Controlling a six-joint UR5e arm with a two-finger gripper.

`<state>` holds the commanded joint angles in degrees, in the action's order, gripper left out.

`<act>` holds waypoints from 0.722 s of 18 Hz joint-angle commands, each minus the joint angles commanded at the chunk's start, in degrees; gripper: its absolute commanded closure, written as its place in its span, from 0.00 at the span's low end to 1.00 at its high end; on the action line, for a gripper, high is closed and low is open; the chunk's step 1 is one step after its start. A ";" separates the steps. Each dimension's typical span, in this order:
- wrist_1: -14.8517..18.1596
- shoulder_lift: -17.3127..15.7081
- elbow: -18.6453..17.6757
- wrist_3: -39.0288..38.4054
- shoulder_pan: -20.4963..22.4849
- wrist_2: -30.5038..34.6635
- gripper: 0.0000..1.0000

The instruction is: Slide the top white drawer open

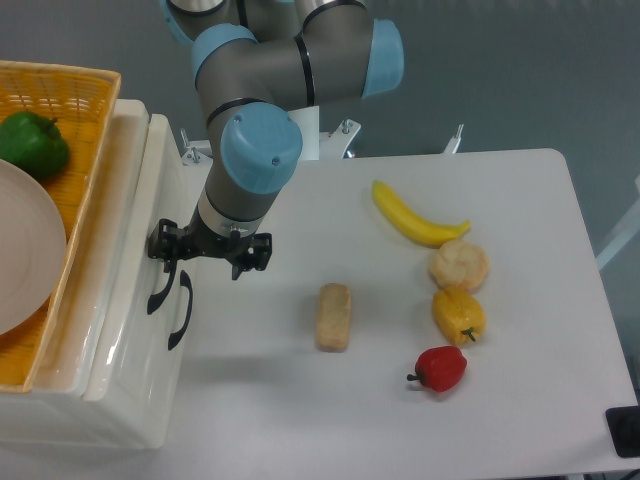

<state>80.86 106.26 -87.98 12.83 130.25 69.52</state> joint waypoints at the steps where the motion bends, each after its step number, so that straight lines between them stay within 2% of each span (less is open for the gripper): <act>1: 0.00 0.00 0.00 0.00 0.00 0.00 0.00; 13: -0.26 -0.09 0.09 0.44 0.09 0.53 0.00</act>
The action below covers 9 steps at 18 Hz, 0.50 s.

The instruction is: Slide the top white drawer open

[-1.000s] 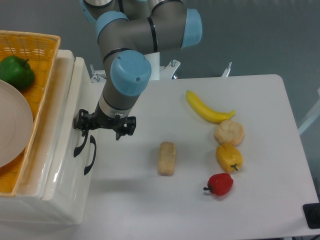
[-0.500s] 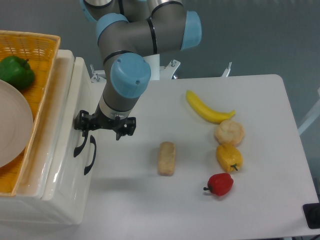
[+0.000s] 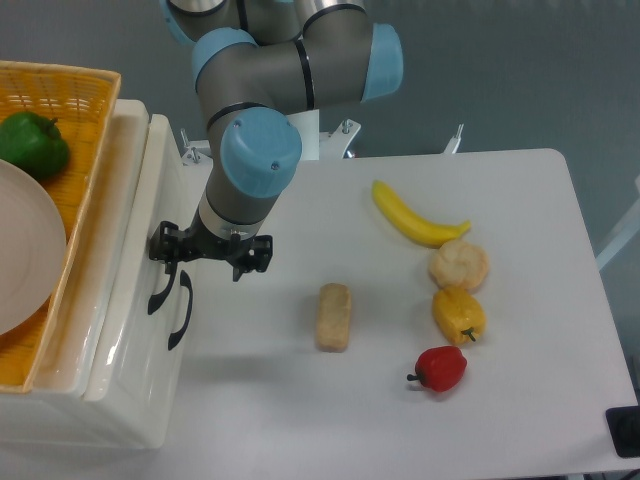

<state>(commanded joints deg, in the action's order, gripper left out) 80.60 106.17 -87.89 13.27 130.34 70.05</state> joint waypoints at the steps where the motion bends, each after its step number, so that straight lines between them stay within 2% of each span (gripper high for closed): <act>1: 0.00 0.09 0.00 0.09 0.00 0.52 0.00; 9: -0.09 -0.09 0.35 0.18 0.00 1.32 0.00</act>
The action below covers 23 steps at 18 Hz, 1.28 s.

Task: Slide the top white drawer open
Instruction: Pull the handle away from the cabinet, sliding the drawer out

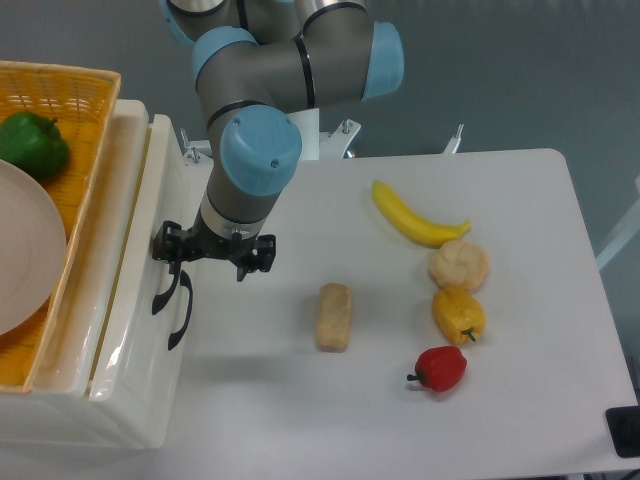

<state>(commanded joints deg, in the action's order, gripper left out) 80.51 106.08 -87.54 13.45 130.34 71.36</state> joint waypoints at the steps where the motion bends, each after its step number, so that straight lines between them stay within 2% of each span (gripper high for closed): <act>1: 0.09 0.00 0.00 0.09 0.00 0.61 0.00; 21: 0.00 0.00 0.35 0.35 2.72 1.32 0.00; 23: 0.09 0.00 0.35 2.10 2.90 1.32 0.00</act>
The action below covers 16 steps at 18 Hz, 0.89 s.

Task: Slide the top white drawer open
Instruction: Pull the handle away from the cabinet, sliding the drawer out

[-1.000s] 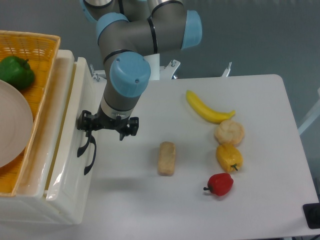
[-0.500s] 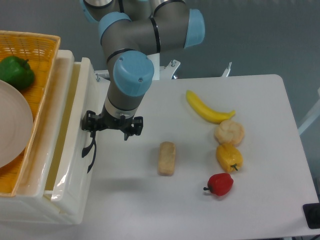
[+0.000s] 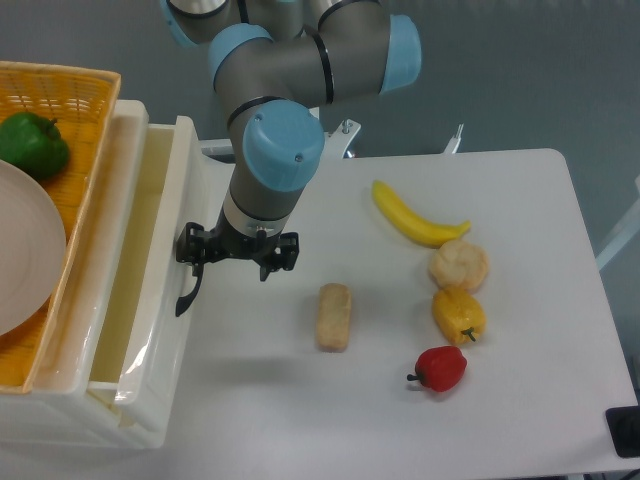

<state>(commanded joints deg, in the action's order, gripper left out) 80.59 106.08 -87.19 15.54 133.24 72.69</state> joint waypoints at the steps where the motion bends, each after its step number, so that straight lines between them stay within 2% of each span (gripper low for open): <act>1: 0.09 0.00 0.00 0.71 0.52 0.00 0.00; 16: -0.09 -0.09 0.09 4.67 3.78 0.00 0.00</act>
<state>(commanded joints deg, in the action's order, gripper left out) 80.51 106.00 -87.10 20.21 137.02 72.69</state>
